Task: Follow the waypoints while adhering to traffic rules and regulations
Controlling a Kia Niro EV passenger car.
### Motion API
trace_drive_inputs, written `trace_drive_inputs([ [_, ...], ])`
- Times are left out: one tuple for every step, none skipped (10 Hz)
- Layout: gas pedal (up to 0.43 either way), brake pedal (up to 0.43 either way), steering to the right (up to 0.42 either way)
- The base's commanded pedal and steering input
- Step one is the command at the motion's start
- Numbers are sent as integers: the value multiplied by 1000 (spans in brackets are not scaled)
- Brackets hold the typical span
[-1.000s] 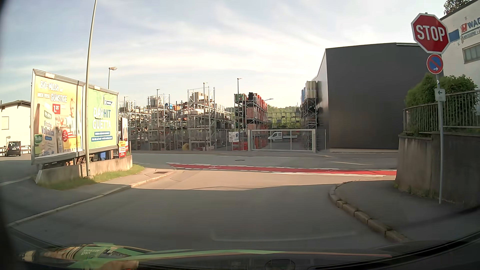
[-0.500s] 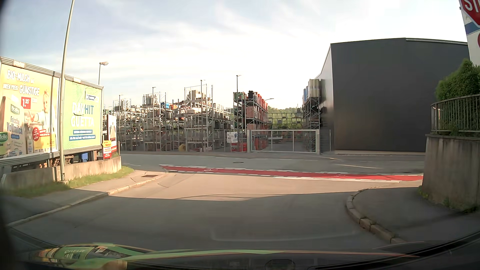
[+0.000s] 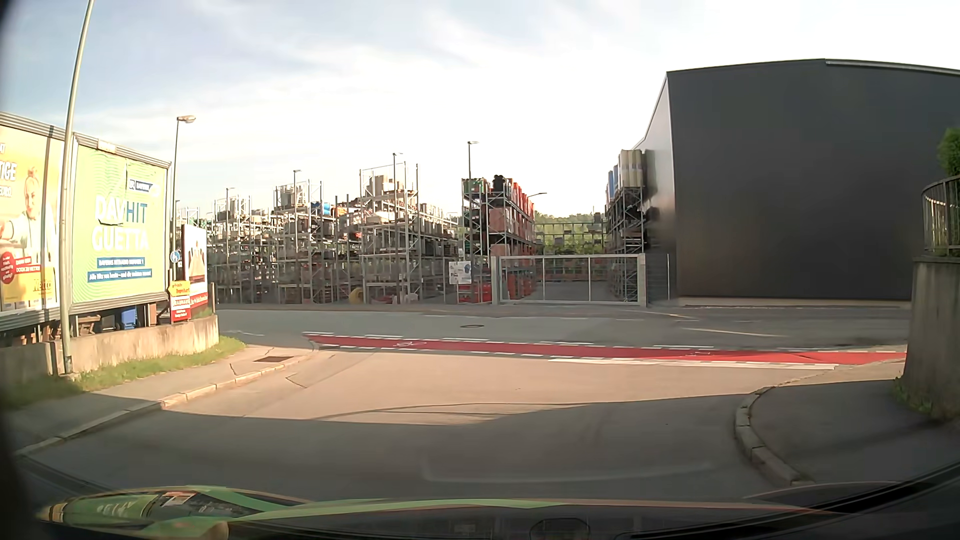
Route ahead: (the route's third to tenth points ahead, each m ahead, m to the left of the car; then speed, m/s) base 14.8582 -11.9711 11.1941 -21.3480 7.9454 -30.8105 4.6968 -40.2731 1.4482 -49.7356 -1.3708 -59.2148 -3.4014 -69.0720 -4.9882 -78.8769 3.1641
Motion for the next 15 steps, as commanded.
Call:
trace_drive_inputs([
  [0, 177, 7],
  [0, 177, 10],
  [0, 183, 11],
  [0, 195, 12],
  [0, 195, 12],
  [0, 195, 14],
  [0, 195, 16],
  [0, 195, 20],
  [0, 195, 25],
  [0, 195, 32],
  [0, 195, 44],
  [0, 195, 55],
  [0, 195, 61],
  [0, 195, 63],
  [0, 195, 63],
])
